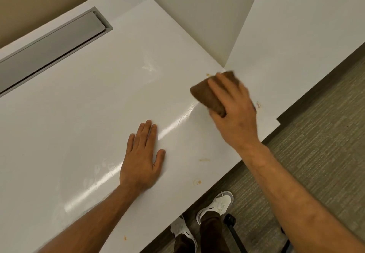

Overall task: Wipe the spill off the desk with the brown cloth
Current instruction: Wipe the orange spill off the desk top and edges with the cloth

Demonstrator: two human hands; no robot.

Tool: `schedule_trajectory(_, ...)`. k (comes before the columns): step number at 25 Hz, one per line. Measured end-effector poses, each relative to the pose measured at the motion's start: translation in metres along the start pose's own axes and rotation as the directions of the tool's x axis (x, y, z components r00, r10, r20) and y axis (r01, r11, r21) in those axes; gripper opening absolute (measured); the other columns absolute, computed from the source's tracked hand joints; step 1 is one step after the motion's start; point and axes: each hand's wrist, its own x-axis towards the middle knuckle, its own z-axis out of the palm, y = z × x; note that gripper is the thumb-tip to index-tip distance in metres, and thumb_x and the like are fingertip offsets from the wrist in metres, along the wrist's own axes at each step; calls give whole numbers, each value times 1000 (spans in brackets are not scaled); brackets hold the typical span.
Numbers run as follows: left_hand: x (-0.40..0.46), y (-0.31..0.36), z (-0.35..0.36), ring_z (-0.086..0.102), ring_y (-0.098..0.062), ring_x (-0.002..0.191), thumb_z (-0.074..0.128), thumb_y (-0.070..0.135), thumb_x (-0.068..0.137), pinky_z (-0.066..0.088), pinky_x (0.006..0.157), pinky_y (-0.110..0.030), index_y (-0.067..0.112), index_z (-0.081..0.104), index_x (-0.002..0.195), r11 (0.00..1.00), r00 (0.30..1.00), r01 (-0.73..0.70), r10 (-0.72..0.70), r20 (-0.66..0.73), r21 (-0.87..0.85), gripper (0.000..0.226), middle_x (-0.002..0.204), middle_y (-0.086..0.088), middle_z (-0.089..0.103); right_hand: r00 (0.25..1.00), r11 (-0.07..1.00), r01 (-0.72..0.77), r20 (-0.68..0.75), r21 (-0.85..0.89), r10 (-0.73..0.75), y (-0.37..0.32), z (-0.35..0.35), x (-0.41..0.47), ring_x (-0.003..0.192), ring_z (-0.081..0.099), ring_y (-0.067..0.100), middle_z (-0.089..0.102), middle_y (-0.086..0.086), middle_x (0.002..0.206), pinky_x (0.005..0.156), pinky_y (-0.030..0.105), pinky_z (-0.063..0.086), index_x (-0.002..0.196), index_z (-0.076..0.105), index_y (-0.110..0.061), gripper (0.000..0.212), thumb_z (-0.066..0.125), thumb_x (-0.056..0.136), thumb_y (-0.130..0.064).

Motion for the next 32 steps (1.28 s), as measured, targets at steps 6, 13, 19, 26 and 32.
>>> schedule_trajectory(6, 3, 0, 2, -3, -12, 162, 29, 49, 105, -2, 131, -35, 20, 11, 167, 1000, 1000, -2, 2, -16, -5, 71, 176, 2, 7, 954, 997, -80, 291, -10, 79, 37, 45, -14, 157, 10, 32, 17, -2, 172, 123, 53, 14, 161, 30, -29, 100, 69, 77, -69)
schedule_trajectory(13, 0, 1, -3, -2, -12, 162, 28, 48, 105, -2, 131, -36, 19, 12, 167, 1000, 1000, 5, -5, 8, -17, 70, 175, 1, 7, 960, 998, -54, 272, -34, 61, 21, 76, 26, 146, 39, 29, 37, 4, 164, 118, 47, 31, 150, 52, -21, 72, 73, 87, -50)
schedule_trajectory(19, 0, -2, 1, 2, -18, 162, 23, 35, 107, 4, 131, -43, 16, 13, 166, 1000, 1000, -10, 10, 10, 12, 64, 175, -2, 7, 919, 978, 6, 385, 206, -87, 19, 71, -9, 144, 45, 16, 61, -6, 146, 115, 21, 26, 135, 68, -22, 56, 83, 81, -28)
schedule_trajectory(26, 0, -4, 5, -2, -15, 162, 25, 33, 107, 5, 131, -43, 17, 10, 167, 1000, 1000, -5, 5, 7, 14, 64, 176, 0, 5, 831, 938, 70, 500, 340, -243, 2, 31, -130, 126, 58, 4, 74, -12, 120, 116, 29, 39, 112, 78, -24, 40, 79, 72, -25)
schedule_trajectory(32, 0, -2, 3, 1, -17, 162, 28, 30, 105, 8, 131, -45, 16, 14, 166, 1000, 1000, 5, -5, -1, 7, 64, 175, -1, 8, 828, 655, -519, 512, 549, 227, -4, -6, -155, 88, 74, 12, 77, -5, 94, 76, 29, 61, 99, 79, -35, 34, 79, 66, -24)
